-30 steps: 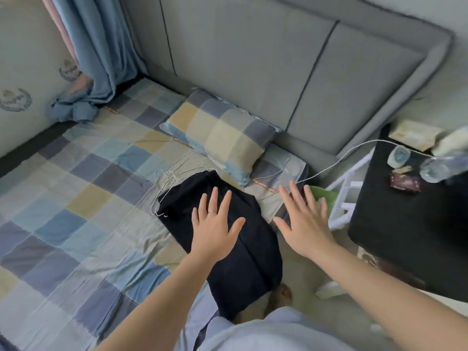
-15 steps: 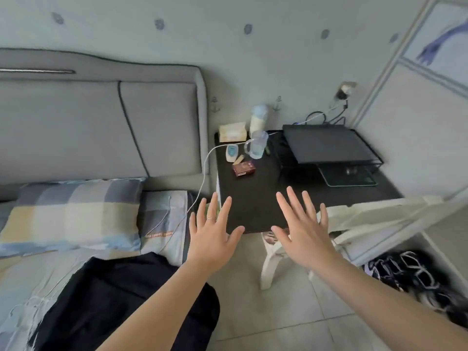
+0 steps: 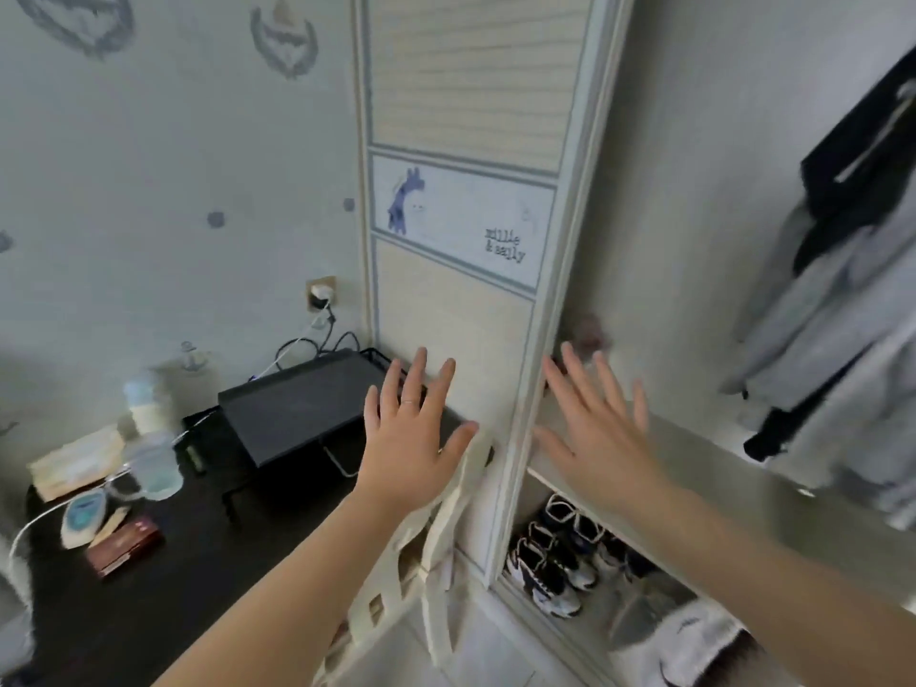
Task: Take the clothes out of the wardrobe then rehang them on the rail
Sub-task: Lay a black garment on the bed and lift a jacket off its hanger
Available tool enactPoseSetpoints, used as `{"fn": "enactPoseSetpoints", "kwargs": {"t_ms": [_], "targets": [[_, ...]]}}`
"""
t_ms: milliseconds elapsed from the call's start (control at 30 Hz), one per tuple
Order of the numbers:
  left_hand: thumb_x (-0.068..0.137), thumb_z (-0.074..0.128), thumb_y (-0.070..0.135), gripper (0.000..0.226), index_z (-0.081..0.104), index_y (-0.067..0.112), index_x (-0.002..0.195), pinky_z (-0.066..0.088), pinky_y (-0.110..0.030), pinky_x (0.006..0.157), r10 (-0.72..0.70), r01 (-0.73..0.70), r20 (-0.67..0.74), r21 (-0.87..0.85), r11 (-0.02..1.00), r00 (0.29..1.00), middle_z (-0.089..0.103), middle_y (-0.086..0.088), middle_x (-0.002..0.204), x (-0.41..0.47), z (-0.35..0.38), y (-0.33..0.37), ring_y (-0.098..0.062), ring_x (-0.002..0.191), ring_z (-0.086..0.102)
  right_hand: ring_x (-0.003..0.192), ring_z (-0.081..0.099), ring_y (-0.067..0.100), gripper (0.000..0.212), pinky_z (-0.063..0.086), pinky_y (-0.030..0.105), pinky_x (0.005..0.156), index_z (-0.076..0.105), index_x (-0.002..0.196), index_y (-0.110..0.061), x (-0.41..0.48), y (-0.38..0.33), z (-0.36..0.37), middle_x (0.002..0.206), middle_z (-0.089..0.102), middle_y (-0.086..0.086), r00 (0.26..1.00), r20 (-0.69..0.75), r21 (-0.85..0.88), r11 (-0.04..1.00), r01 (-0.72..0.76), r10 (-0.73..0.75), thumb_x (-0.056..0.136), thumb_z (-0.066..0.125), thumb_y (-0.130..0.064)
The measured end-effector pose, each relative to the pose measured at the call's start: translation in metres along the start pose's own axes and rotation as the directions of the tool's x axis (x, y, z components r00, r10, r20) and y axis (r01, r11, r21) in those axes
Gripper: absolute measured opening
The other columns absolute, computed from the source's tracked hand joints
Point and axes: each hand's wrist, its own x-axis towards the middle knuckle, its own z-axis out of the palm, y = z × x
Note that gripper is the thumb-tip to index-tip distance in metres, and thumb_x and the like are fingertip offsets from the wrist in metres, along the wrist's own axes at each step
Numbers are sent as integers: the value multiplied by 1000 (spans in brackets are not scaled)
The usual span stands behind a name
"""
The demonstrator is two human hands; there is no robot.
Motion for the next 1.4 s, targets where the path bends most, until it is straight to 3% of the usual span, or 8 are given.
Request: {"fn": "enactPoseSetpoints", "kwargs": {"t_ms": [267,500,600,967,1167,1267,1400], "targets": [[92,12,73,74,-1,41,157,-3,-52,121,319,-326,-121,-45,944,940,-11,6,167,165,11,155,-24,152,-15,149,-20,19,72,-7,56,118,-14,151,-43,35,145,-117,158,-26,-20,967,-214,-185,966,-181,140,96,28,-60],[94,15,71,73,1,40,158,2,-54,122,509,-529,-233,-26,848,828,-8,4,167,280,-2,261,-25,152,-11,149,-18,21,73,-14,52,116,-15,153,-37,64,221,-216,160,-24,-13,906,-392,-366,876,-314,161,98,27,-59],[96,20,70,71,-1,41,157,-3,-51,121,546,-582,-282,-62,811,789,-12,7,166,325,0,303,-23,152,-14,151,-14,24,72,-8,55,118,-10,155,-35,78,244,-252,162,-20,-10,882,-450,-465,806,-365,140,97,25,-60],[93,19,73,71,-2,46,155,-2,-47,122,583,-674,-348,-266,689,734,-9,10,166,499,9,431,-16,151,-14,151,0,24,69,3,56,119,10,156,-35,159,307,-370,165,4,-10,798,-595,-592,621,-514,95,95,33,-57],[92,25,74,75,4,42,157,3,-48,121,580,-653,-305,-410,636,756,-2,9,167,581,13,482,-19,152,-7,143,25,20,62,15,51,115,29,150,-30,220,334,-413,155,32,-9,773,-630,-645,501,-577,80,95,39,-56],[91,30,74,77,6,42,157,4,-48,121,586,-637,-282,-506,582,760,0,10,167,606,9,503,-18,152,-6,129,41,21,52,24,46,106,43,138,-27,248,343,-433,139,51,-7,762,-638,-660,431,-615,109,94,38,-55],[90,37,74,81,6,40,158,6,-47,122,631,-627,-264,-626,463,730,0,13,166,632,9,525,-15,153,-6,111,51,28,39,26,40,83,54,116,-20,281,353,-446,116,61,1,739,-646,-691,264,-673,193,94,39,-48]]}}
